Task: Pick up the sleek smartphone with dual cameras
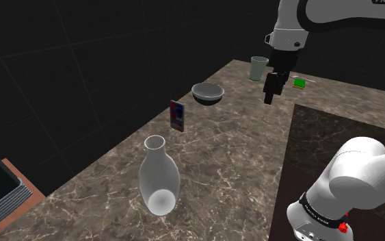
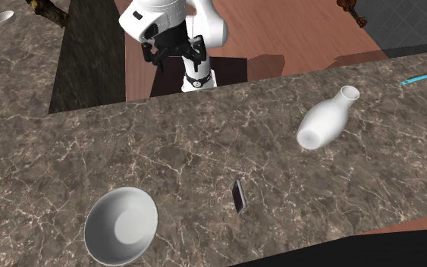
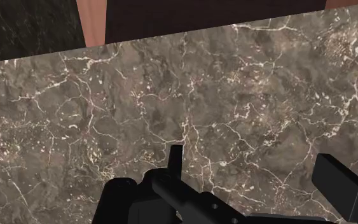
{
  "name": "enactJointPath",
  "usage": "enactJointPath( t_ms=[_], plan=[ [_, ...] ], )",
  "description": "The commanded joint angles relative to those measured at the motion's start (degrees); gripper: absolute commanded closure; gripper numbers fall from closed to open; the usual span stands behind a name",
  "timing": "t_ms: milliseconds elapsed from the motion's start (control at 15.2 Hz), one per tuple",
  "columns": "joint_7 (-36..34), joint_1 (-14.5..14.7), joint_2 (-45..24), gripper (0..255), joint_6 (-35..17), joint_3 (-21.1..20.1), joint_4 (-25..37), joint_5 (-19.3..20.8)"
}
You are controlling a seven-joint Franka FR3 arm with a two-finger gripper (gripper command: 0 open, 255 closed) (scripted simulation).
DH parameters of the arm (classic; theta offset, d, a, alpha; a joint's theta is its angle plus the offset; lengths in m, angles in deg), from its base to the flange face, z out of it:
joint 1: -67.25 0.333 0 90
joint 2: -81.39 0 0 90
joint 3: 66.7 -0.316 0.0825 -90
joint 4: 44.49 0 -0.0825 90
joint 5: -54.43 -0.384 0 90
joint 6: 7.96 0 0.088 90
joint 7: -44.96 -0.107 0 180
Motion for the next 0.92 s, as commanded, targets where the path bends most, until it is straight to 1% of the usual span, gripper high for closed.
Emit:
enactJointPath(
  t_ms=[0, 462, 858],
  plan=[
    [0.00, 0.00, 0.00, 0, 0.00, 0.00, 0.00, 0.00],
    [-7.88, 1.07, -15.52, 0, -3.54, -6.04, 9.54, -2.00],
    [-14.70, 1.77, -29.76, 0, -4.24, -10.28, 20.77, -1.43]
  ],
)
